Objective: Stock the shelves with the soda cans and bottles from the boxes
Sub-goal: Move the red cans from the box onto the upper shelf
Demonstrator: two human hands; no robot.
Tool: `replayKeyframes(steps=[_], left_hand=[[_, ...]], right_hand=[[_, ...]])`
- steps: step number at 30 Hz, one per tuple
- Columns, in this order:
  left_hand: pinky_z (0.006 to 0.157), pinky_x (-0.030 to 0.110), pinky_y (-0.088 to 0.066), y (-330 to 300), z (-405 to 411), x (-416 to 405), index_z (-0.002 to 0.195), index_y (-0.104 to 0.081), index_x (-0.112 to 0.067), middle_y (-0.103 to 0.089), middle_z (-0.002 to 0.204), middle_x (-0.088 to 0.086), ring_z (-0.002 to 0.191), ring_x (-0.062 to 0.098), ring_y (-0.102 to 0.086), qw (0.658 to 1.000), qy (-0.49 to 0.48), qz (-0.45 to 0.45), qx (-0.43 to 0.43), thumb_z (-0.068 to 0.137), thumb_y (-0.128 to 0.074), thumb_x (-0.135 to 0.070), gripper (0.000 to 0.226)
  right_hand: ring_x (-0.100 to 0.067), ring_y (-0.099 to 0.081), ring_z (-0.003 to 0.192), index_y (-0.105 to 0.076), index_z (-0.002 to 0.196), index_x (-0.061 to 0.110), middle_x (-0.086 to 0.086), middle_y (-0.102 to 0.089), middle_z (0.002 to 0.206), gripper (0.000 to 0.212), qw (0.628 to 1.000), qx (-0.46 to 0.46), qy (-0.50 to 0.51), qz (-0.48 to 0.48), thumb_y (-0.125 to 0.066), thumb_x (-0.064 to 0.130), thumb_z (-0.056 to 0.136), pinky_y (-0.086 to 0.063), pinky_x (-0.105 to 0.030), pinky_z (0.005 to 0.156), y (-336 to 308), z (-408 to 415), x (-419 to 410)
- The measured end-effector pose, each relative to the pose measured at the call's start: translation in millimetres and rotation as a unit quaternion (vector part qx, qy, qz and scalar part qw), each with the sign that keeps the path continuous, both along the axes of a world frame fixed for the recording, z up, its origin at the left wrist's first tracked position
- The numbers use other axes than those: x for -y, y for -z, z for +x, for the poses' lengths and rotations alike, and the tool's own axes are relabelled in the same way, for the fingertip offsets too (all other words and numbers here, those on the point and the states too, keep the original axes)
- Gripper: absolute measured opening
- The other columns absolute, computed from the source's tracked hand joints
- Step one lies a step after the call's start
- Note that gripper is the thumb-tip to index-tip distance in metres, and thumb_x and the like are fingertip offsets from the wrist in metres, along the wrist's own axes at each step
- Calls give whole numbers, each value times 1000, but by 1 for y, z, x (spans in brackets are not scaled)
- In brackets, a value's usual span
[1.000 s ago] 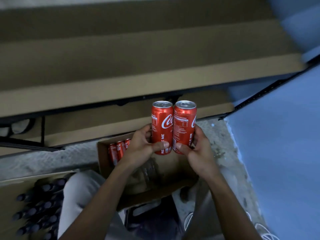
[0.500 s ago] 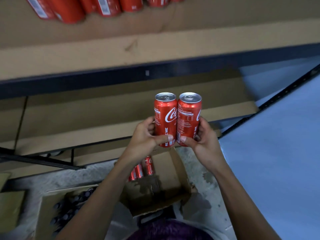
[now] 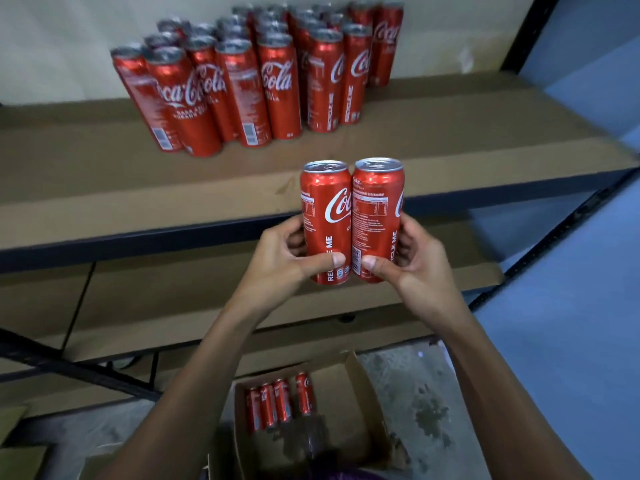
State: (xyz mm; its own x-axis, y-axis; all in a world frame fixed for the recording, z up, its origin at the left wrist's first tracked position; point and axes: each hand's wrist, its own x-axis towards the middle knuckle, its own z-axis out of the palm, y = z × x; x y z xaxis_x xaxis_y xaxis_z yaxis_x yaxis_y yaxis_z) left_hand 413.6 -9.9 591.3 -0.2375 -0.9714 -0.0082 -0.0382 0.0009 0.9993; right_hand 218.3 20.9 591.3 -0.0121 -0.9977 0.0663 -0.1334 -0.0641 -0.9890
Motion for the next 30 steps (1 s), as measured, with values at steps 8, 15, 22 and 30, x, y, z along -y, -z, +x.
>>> replayKeyframes(steps=[8,15,22,30], left_hand=[[83,25,-57,-41,15,44,122,-63,-13,-74,108,-2,99,11,-70,997,-35,-74,13,73,-83,-11,54],[88,32,-57,-38,0,99,122,-62,-15,-73,110,-2,101,12,-69,991,-62,-115,19,70,-86,-10,57],[93,29,-54,-26,-26,156,120,-63,-19,-71,110,-9,101,2,-67,986,-89,-137,44,67,-85,-4,59],[97,37,-51,-23,-40,189,127,-60,-21,-68,121,-1,108,15,-64,941,-214,-170,201,64,-90,-32,71]], right_hand=[[-3,-66,105,-51,136,17,7,-68,118,61,997,3,-11,-71,-77,6,81,-53,-15,81,-38,16,56],[-13,-67,107,-53,128,23,-9,-63,125,64,994,-5,21,-106,-76,-7,76,-56,-25,87,-32,10,117],[-2,-69,95,-59,123,18,4,-71,109,60,995,-32,41,-80,-80,-6,71,-55,-20,86,-29,-9,166],[-9,-60,104,-49,137,16,7,-61,116,67,997,-25,51,-43,-77,-3,78,-46,-27,94,-33,-4,206]])
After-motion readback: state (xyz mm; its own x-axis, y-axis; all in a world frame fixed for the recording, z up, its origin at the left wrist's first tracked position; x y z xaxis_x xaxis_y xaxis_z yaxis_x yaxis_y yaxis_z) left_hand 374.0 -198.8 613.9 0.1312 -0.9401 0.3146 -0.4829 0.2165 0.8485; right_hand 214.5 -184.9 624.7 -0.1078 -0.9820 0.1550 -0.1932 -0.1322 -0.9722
